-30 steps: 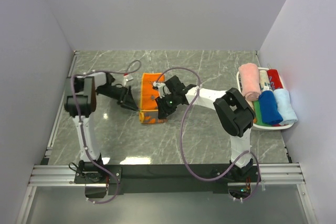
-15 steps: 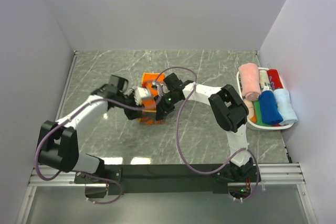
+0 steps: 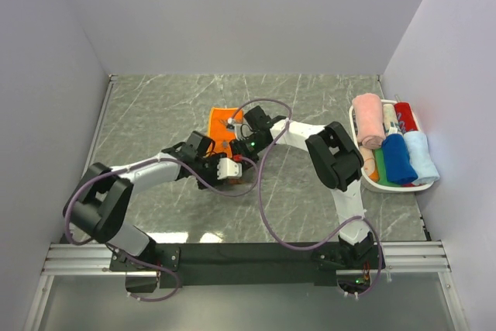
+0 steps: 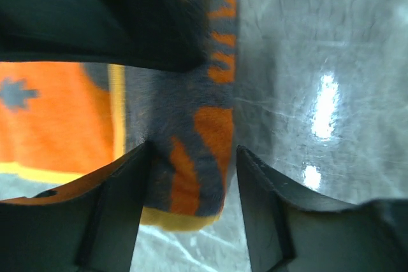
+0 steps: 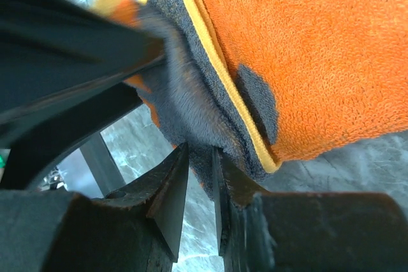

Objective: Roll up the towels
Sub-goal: Roll the towel

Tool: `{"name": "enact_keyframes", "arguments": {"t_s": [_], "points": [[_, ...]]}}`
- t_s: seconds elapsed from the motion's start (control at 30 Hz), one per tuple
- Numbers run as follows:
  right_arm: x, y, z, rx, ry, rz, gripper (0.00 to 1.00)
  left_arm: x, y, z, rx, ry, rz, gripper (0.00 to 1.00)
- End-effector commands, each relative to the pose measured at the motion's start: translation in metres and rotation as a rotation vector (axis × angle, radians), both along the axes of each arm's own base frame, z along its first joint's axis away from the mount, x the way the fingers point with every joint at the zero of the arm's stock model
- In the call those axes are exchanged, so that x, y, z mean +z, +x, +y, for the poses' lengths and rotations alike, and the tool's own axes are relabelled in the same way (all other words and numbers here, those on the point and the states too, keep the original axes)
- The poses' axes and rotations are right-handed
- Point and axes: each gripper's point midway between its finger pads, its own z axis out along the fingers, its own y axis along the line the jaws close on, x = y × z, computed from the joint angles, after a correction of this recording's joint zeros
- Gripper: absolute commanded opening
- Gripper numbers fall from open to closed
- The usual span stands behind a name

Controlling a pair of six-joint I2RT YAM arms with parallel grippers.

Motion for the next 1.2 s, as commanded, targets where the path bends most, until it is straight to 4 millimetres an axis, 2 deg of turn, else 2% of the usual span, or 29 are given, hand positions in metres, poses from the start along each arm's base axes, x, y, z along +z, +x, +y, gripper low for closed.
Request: {"name": "enact_keyframes", "arguments": {"t_s": [0.0, 0.07, 0.17, 0.23, 0.27, 0.3, 0.33, 0.37, 0.4, 0.43, 0.5, 0.53, 0.57, 0.6, 0.63, 0.67, 0.7, 0.73, 0.8, 0.83, 0.9, 0.93, 0.97, 1.0, 1.03, 1.07, 1.1, 1.17], "points": [[-0.017, -0.007, -0.011, -0.009, -0.065, 0.064, 0.29, -0.012, 0.005, -0.001, -0.059, 0.041, -0.026, 0.6], [-0.016, -0.007, -0.012, -0.01, -0.055, 0.074, 0.29, -0.021, -0.004, 0.003, -0.093, 0.074, 0.02, 0.59], [-0.011, -0.004, -0.014, -0.013, -0.051, 0.067, 0.29, -0.034, -0.016, 0.009, -0.118, 0.115, 0.101, 0.51], [0.0, 0.004, -0.02, -0.036, -0.046, 0.024, 0.3, -0.039, -0.027, 0.011, -0.134, 0.125, 0.177, 0.39], [0.003, 0.013, -0.023, -0.056, -0.049, -0.021, 0.31, -0.039, -0.035, 0.015, -0.134, 0.138, 0.246, 0.29], [0.009, 0.026, -0.034, -0.105, -0.05, -0.05, 0.33, -0.037, -0.04, 0.013, -0.144, 0.123, 0.288, 0.24], [0.022, 0.03, -0.045, -0.147, -0.043, -0.088, 0.35, -0.037, -0.043, 0.014, -0.144, 0.122, 0.325, 0.19], [0.03, 0.043, -0.05, -0.19, -0.018, -0.146, 0.42, -0.037, -0.041, 0.015, -0.137, 0.125, 0.372, 0.13], [0.035, 0.054, -0.062, -0.248, -0.023, -0.175, 0.46, -0.037, -0.051, 0.02, -0.13, 0.138, 0.443, 0.11], [0.046, 0.066, -0.083, -0.308, -0.017, -0.212, 0.5, -0.035, -0.053, 0.021, -0.105, 0.118, 0.494, 0.09], [0.052, 0.08, -0.107, -0.35, -0.041, -0.265, 0.59, -0.034, -0.048, 0.018, -0.07, 0.099, 0.551, 0.01], [0.06, 0.095, -0.13, -0.403, -0.066, -0.306, 0.61, -0.031, -0.052, 0.017, -0.052, 0.088, 0.603, 0.01], [0.063, 0.098, -0.141, -0.418, -0.081, -0.316, 0.63, -0.03, -0.047, 0.016, -0.033, 0.08, 0.622, 0.01], [0.076, 0.105, -0.162, -0.447, -0.089, -0.366, 0.64, -0.028, -0.052, 0.018, -0.017, 0.09, 0.67, 0.01], [0.082, 0.104, -0.164, -0.442, -0.092, -0.388, 0.66, -0.027, -0.053, 0.018, -0.013, 0.089, 0.698, 0.01], [0.088, 0.105, -0.177, -0.449, -0.101, -0.419, 0.68, -0.027, -0.051, 0.015, -0.009, 0.08, 0.739, 0.01], [0.096, 0.105, -0.183, -0.435, -0.103, -0.46, 0.69, -0.027, -0.052, 0.014, -0.001, 0.083, 0.77, 0.01], [0.112, 0.099, -0.188, -0.433, -0.102, -0.508, 0.71, -0.023, -0.051, 0.013, 0.009, 0.092, 0.807, 0.01], [0.128, 0.091, -0.192, -0.409, -0.094, -0.585, 0.74, -0.033, -0.054, 0.013, 0.037, 0.12, 0.89, 0.01], [0.141, 0.079, -0.196, -0.414, -0.08, -0.633, 0.77, -0.035, -0.053, 0.014, 0.051, 0.127, 0.921, 0.01], [0.155, 0.07, -0.196, -0.393, -0.074, -0.729, 0.81, -0.04, -0.048, 0.012, 0.084, 0.129, 0.985, 0.01], [0.164, 0.056, -0.195, -0.375, -0.069, -0.783, 0.86, -0.04, -0.046, 0.011, 0.09, 0.124, 1.006, 0.01], [0.165, 0.047, -0.194, -0.346, -0.08, -0.812, 0.9, -0.041, -0.042, 0.01, 0.102, 0.121, 1.033, 0.01], [0.172, 0.032, -0.185, -0.258, -0.075, -0.881, 0.92, -0.04, -0.039, 0.008, 0.107, 0.106, 1.049, 0.02], [0.166, 0.022, -0.181, -0.207, -0.085, -0.882, 0.93, -0.039, -0.03, 0.006, 0.108, 0.093, 1.044, 0.02], [0.159, 0.01, -0.178, -0.159, -0.098, -0.86, 0.93, -0.043, -0.031, 0.007, 0.114, 0.097, 1.076, 0.02], [0.155, -0.003, -0.163, -0.068, -0.084, -0.871, 0.93, -0.042, -0.031, 0.006, 0.115, 0.094, 1.099, 0.02], [0.153, -0.011, -0.147, 0.013, -0.071, -0.899, 0.94, -0.044, -0.025, 0.006, 0.121, 0.088, 1.113, 0.02]]}}
